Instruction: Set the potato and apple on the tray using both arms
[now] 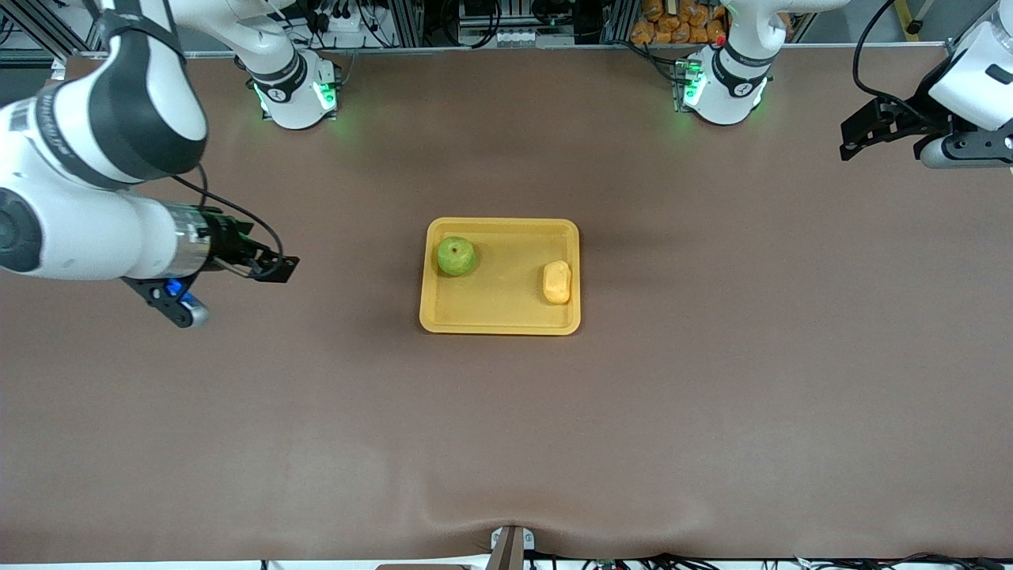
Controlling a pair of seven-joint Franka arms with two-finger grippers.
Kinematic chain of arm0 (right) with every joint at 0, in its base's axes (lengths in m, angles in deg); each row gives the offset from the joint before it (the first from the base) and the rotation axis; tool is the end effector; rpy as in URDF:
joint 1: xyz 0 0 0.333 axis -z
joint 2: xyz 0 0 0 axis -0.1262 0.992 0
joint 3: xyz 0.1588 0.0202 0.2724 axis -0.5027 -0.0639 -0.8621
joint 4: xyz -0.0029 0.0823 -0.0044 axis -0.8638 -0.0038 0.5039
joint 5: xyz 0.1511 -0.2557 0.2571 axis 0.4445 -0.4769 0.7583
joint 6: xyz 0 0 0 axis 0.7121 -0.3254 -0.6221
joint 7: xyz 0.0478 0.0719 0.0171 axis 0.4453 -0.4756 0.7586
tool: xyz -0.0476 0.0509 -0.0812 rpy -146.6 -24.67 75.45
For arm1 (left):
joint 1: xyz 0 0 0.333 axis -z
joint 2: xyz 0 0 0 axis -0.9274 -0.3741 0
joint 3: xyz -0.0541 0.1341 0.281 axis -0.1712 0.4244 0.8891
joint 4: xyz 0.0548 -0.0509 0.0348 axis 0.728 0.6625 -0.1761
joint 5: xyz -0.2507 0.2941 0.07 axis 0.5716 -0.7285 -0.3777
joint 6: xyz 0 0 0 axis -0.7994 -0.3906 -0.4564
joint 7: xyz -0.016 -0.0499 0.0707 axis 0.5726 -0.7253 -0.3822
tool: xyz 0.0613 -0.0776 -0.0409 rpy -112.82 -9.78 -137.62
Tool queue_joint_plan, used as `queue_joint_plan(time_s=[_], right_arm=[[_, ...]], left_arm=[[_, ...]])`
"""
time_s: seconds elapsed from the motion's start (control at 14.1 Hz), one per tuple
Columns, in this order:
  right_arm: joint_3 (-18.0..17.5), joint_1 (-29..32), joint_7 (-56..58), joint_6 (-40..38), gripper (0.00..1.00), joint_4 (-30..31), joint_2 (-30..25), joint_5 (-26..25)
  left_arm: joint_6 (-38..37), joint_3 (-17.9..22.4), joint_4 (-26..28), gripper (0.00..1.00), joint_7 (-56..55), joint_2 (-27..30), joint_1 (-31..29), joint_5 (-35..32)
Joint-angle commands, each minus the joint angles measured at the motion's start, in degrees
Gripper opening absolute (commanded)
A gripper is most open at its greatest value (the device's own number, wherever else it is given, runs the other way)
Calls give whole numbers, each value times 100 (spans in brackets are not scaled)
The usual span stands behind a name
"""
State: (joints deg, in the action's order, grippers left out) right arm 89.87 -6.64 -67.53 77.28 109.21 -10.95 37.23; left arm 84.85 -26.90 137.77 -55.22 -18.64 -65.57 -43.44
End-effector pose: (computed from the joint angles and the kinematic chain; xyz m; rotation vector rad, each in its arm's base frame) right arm 0.6097 0.1283 0.5155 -2.8722 0.9375 0.6179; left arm 0.4938 -0.0554 0.6483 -3.0740 0.0281 0.0605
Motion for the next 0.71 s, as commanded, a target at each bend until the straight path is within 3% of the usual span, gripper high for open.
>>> queue_joint_plan(time_s=[0.0,0.36,0.64], right_arm=[[-99,509,578,-344,100,-244,-59,-48],[-90,1089,1685,-328,100,-490,-59,-223],[-90,1195,2739,-284,100,-543,-59,-1066]], left_arm=[[72,23,93,100,23,63,8,110],[63,-3,93,100,-21,54,8,110],[90,-3,76,100,-21,54,0,110]])
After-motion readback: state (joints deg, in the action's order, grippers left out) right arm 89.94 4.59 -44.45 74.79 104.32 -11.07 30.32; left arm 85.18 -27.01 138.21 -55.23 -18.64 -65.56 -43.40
